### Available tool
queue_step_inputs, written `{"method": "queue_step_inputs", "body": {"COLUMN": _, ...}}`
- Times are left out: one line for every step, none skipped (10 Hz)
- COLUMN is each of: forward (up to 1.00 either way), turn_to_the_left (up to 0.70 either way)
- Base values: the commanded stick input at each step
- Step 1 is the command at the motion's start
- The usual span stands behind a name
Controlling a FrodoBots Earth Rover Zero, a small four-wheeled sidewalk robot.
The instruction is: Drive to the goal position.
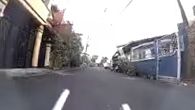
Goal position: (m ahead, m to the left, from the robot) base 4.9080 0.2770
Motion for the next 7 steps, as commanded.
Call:
{"method": "queue_step_inputs", "body": {"forward": 1.00, "turn_to_the_left": -0.40}}
{"method": "queue_step_inputs", "body": {"forward": 1.00, "turn_to_the_left": -0.33}}
{"method": "queue_step_inputs", "body": {"forward": 1.00, "turn_to_the_left": 0.00}}
{"method": "queue_step_inputs", "body": {"forward": 1.00, "turn_to_the_left": 0.00}}
{"method": "queue_step_inputs", "body": {"forward": 1.00, "turn_to_the_left": 0.00}}
{"method": "queue_step_inputs", "body": {"forward": 1.00, "turn_to_the_left": 0.00}}
{"method": "queue_step_inputs", "body": {"forward": 1.00, "turn_to_the_left": -0.03}}
